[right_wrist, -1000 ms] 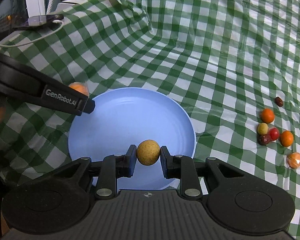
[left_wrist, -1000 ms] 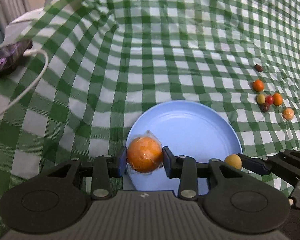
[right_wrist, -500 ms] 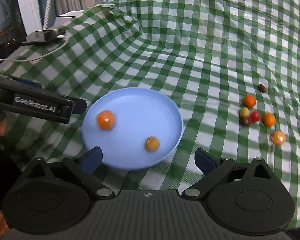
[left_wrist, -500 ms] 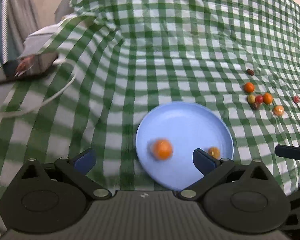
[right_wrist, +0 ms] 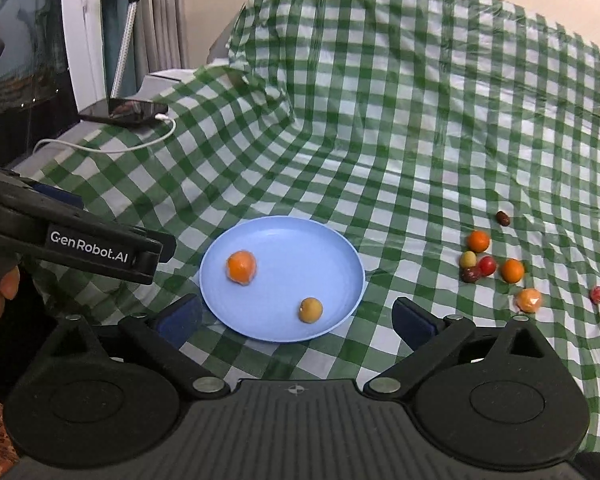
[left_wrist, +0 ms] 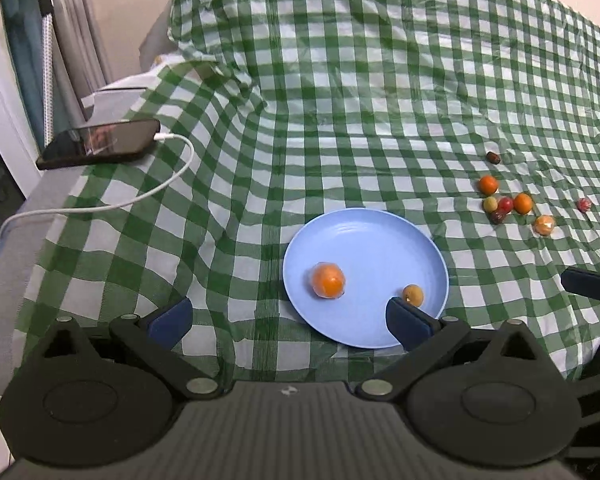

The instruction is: Organize fruits

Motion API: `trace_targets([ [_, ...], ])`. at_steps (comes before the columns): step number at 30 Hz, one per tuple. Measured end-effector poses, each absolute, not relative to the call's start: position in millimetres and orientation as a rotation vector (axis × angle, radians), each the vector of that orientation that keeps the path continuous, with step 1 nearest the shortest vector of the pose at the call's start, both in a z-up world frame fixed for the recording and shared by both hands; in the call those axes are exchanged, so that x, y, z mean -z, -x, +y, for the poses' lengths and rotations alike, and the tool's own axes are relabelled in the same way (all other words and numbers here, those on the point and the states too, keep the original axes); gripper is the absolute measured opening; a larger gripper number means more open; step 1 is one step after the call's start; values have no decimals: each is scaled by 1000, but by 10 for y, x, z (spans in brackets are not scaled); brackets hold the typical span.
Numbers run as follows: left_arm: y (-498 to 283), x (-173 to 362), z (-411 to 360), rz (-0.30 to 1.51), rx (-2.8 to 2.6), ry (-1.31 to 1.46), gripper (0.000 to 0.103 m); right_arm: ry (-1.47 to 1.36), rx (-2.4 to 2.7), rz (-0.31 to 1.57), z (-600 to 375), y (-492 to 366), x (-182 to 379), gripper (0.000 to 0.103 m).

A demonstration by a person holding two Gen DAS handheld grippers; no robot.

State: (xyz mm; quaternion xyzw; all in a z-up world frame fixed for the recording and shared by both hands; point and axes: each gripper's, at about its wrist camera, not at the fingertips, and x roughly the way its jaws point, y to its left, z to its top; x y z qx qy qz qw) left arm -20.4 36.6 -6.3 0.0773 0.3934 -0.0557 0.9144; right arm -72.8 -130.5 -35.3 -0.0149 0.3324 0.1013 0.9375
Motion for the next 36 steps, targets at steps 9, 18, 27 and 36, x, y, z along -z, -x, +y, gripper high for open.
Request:
trace_targets([
  [9, 374, -36, 280, 771, 134, -181, 103, 17, -187, 637, -1329, 872, 278, 102],
  [18, 399, -52, 272, 767, 147, -174, 103, 8, -174, 632, -1337, 901, 264, 102],
  [27, 337, -4, 319, 792, 136, -152, 103, 11, -180, 652, -1315, 864, 302, 102],
  [36, 295, 48, 309, 813, 131, -153, 103, 4, -187, 678, -1311, 808, 361, 102],
])
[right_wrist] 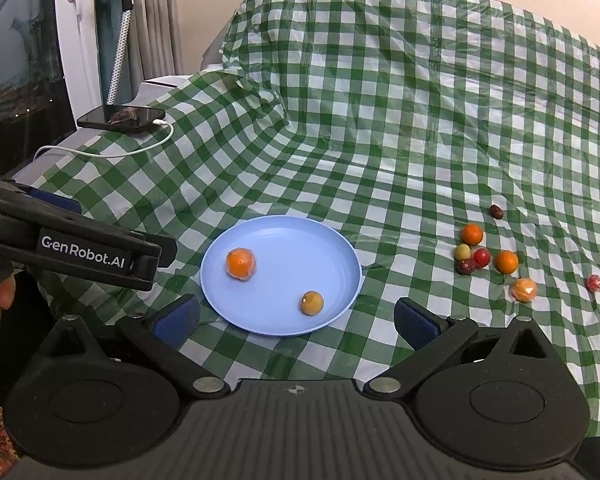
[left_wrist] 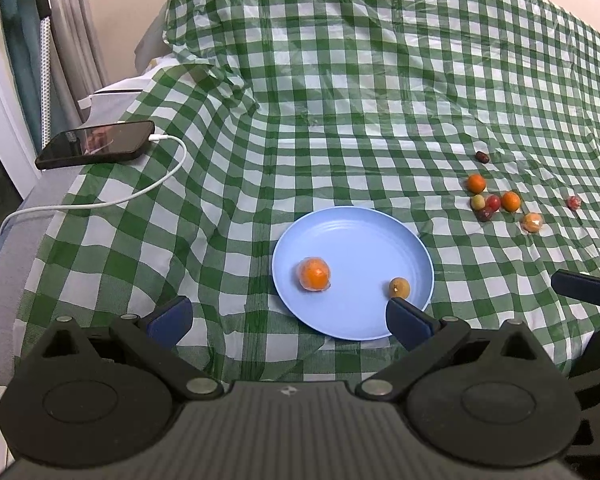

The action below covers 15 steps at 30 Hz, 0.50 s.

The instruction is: Organize fruits

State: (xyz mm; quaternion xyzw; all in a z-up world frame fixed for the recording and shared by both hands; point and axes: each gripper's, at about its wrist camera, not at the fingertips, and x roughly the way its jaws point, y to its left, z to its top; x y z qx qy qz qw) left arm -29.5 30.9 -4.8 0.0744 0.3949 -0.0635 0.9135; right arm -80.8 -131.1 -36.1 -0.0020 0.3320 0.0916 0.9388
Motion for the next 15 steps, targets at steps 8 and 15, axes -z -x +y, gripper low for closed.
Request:
trace_targets([
  [8, 219, 80, 258, 830, 132, -165, 103, -9, -191, 694, -1326, 745, 409, 102],
  [15, 111, 114, 169, 848, 141, -179, 103, -35, -181, 714, -1400, 657, 482, 102],
])
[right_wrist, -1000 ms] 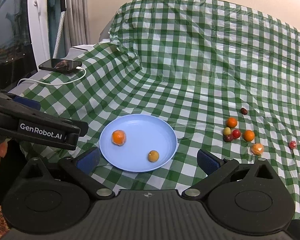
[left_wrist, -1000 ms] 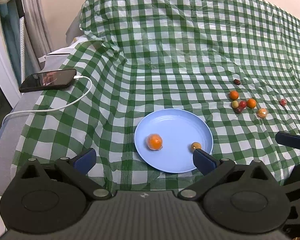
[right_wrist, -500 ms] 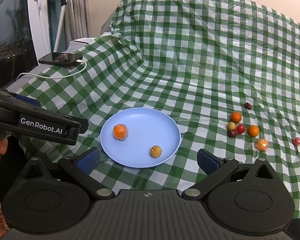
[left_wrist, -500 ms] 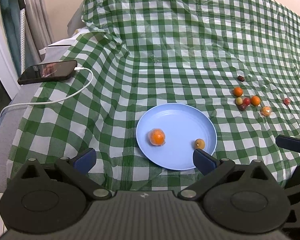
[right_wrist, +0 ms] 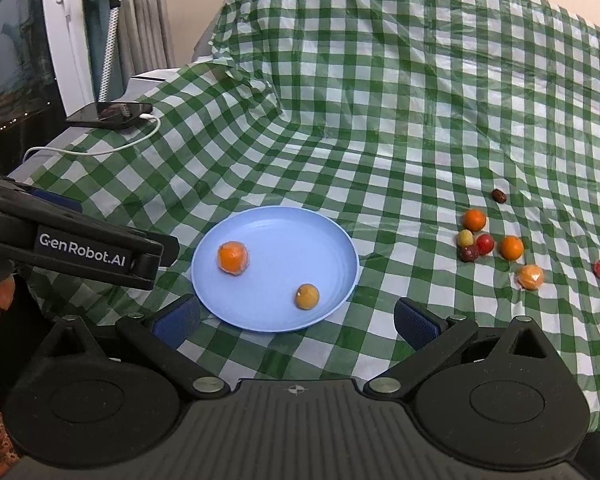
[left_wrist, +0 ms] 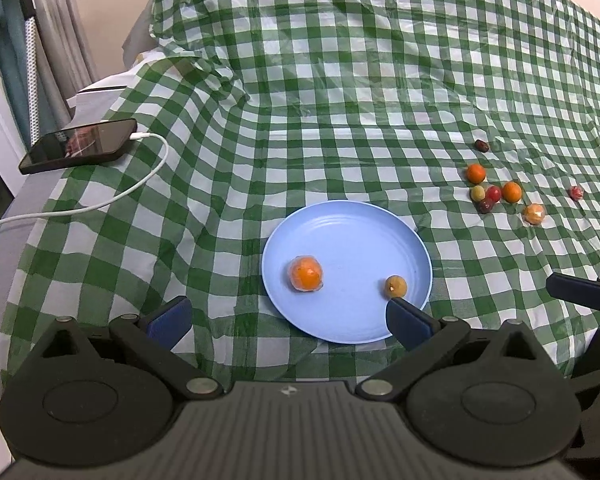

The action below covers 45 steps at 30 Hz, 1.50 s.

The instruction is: Organize fruits

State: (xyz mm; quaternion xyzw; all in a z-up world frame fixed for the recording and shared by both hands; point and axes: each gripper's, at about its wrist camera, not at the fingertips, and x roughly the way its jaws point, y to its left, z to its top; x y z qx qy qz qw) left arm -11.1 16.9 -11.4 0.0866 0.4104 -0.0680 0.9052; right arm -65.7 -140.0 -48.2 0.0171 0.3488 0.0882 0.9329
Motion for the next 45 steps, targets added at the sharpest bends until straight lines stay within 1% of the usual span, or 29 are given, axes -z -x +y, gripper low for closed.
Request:
trace_targets([
  [16, -213, 147, -259, 858, 188, -209, 103, -130, -50, 752, -1892, 460, 690, 102],
  [25, -475, 199, -723, 836, 239, -257, 103, -156, 88, 731, -2395, 345, 827, 102],
  [33, -846, 462, -1407, 867, 330, -313, 103, -167, 300, 720, -3129, 172, 1152, 102],
  [39, -1159, 743, -2010, 904, 455, -280, 103, -152, 389, 718, -3601, -166, 1496, 102],
  [45, -1625, 1201, -2537, 1008, 510, -210, 103, -9, 292, 681, -3826, -636, 1881, 102],
])
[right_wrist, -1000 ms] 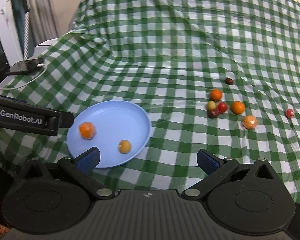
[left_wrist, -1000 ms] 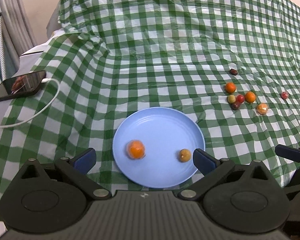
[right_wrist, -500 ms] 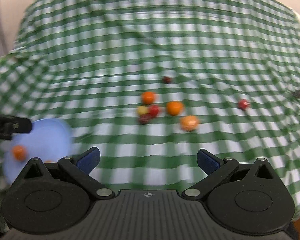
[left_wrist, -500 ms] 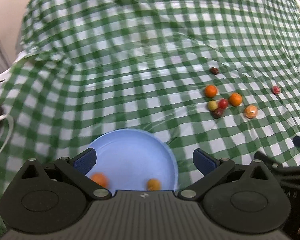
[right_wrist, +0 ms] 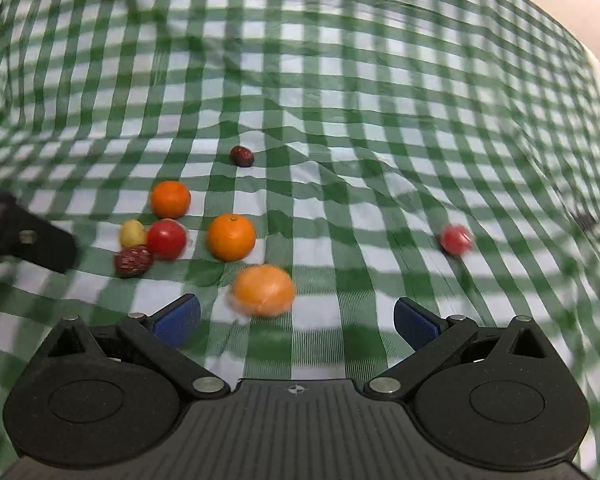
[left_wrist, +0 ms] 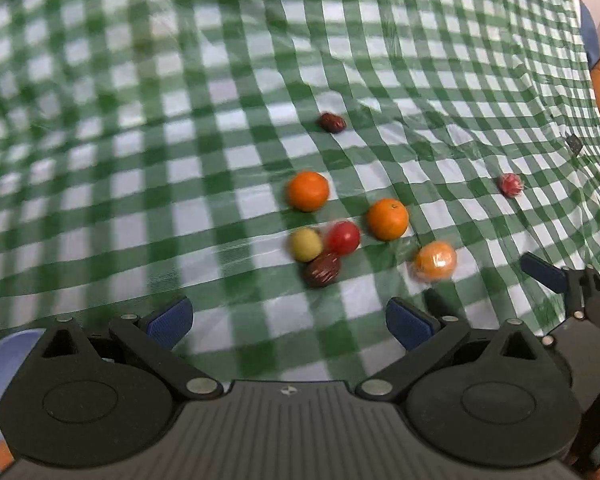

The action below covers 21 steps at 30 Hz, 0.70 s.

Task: Organize fruits
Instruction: 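Grasp a brown date with the left tool while the right tool grasps a wrapped orange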

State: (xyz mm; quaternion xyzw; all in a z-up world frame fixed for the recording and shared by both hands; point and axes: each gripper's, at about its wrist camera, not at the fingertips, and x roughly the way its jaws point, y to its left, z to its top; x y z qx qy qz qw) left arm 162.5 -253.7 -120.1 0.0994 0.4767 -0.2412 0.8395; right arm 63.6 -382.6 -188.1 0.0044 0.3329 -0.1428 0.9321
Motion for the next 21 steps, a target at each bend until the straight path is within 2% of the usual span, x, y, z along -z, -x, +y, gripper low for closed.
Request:
trace_targets([
  [4, -1886, 1436, -2733, 1071, 517, -174, 103, -2, 262, 651, -3976, -828, 2032, 101],
  [7, -1983, 1565, -2820, 1087, 515, -176, 101, -76, 250, 715, -4125, -921, 2167, 91],
  [8, -1985, 1577, -2824, 1084, 511, -181, 98, -96, 244, 714, -4160, -913, 2175, 87],
  [9, -1984, 1596, -2837, 1078, 507, -187, 84, -99, 241, 704, -4174, -901, 2168, 72],
  [10, -1983, 1621, -2850, 1078, 512, -191, 62, -93, 239, 697, -4177, -894, 2163, 64],
  [11, -1981, 1644, -2854, 1080, 515, -191, 53, -79, 241, 693, -4159, -883, 2159, 48],
  [12, -1964, 1643, -2848, 1060, 506, -196, 42, -76, 233, 690, -4166, -878, 2160, 42],
  [13, -1960, 1639, -2836, 1051, 519, -192, 25, -76, 230, 688, -4172, -880, 2159, 42],
  [21, -1789, 1421, -2623, 992, 530, -217, 25, -76, 276, 656, -4175, -774, 2082, 42],
])
